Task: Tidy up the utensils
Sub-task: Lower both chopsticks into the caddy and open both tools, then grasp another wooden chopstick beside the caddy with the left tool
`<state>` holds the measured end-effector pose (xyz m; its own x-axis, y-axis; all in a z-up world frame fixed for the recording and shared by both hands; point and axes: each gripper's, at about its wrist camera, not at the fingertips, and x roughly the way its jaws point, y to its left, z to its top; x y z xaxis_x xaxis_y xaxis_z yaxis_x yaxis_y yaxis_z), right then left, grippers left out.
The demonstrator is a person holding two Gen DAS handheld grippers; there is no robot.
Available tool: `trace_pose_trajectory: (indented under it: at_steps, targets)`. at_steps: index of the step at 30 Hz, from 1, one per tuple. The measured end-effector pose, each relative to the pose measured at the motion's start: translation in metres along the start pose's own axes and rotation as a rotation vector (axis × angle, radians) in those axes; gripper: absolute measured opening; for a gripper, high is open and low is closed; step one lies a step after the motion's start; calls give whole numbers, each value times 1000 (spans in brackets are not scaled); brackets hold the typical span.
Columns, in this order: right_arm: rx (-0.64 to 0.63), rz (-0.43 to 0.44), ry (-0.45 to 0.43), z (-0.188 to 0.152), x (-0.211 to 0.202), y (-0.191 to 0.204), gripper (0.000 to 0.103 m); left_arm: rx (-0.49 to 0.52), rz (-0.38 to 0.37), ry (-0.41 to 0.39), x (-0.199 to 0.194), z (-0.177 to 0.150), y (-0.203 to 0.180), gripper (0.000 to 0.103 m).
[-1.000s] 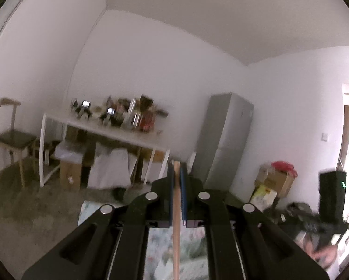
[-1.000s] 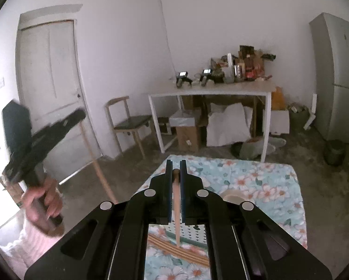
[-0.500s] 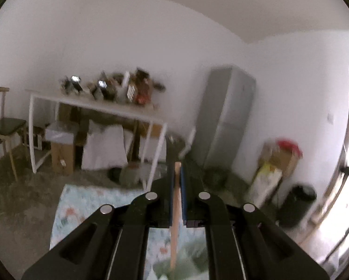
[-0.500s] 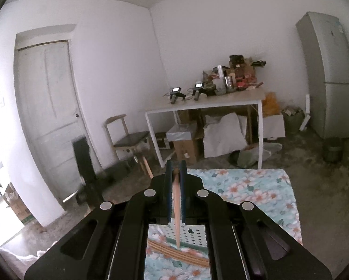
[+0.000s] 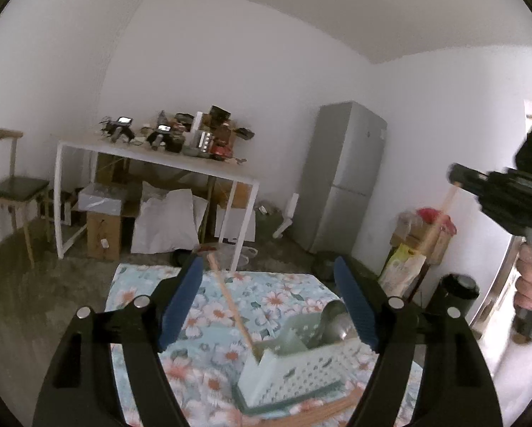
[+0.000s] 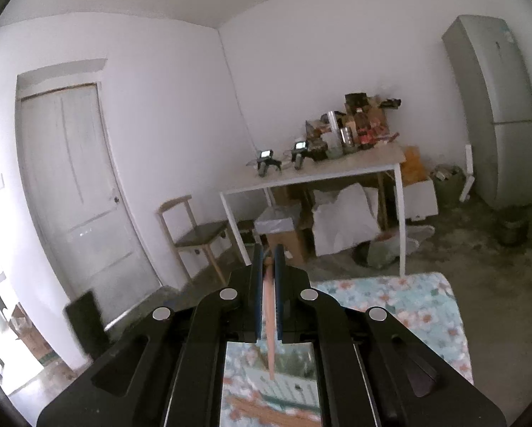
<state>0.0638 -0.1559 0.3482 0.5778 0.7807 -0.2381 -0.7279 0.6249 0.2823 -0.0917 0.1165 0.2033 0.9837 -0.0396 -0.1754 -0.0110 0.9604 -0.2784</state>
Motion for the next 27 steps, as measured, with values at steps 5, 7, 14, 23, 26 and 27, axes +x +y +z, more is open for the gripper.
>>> trace_pose_trajectory:
  at_steps: [5, 7, 14, 23, 26, 27]
  targets:
    - [-11, -10, -18, 2, 31, 7, 4, -28, 37, -12, -41, -14, 9, 74]
    - [-19, -24, -8, -6, 43, 10, 4, -31, 69, -11, -56, -22, 11, 74]
    - [4, 5, 205, -66, 108, 6, 7, -71, 127, 39, -77, -44, 23, 78]
    - [31, 60, 305, -86, 101, 5, 56, -391, 32, 272, -39, -94, 75, 79]
    - [0, 61, 284, -81, 87, 8, 65, -527, -13, 373, -15, -123, 93, 78]
    - [-10, 59, 280, -79, 83, 8, 66, -556, -19, 392, -11, -131, 95, 76]
